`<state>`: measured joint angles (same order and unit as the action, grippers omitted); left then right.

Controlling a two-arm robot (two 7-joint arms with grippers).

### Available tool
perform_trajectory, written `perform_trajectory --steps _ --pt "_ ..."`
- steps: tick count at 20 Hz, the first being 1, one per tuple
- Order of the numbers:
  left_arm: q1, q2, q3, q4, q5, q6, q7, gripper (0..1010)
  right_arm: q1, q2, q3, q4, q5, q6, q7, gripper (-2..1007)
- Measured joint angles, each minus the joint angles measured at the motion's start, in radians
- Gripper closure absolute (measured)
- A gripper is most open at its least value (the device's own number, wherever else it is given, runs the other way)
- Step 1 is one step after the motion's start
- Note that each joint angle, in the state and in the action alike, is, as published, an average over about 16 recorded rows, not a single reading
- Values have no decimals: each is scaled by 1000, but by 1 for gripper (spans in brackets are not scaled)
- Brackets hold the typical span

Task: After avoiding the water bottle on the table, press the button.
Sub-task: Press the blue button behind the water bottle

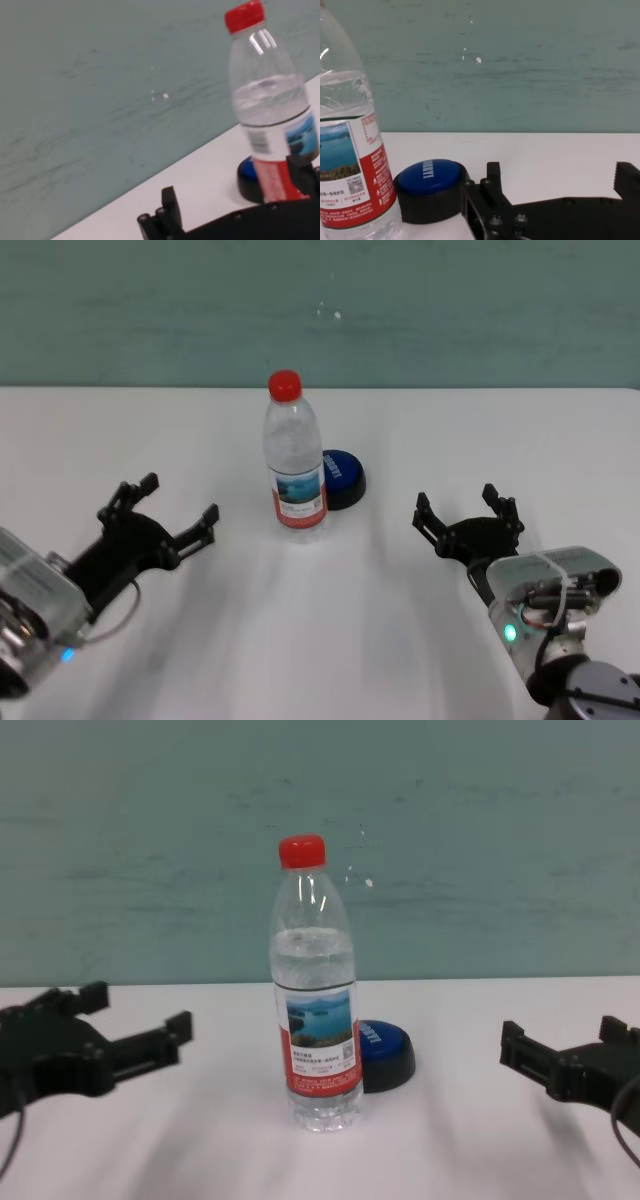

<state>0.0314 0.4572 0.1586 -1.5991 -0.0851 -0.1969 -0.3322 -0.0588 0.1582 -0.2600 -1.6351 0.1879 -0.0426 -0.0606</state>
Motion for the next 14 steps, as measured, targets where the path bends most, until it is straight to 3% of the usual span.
perform_trajectory --steps 14 --pt "50 -112 23 -46 99 30 99 10 0 0 0 0 0 0 0 1"
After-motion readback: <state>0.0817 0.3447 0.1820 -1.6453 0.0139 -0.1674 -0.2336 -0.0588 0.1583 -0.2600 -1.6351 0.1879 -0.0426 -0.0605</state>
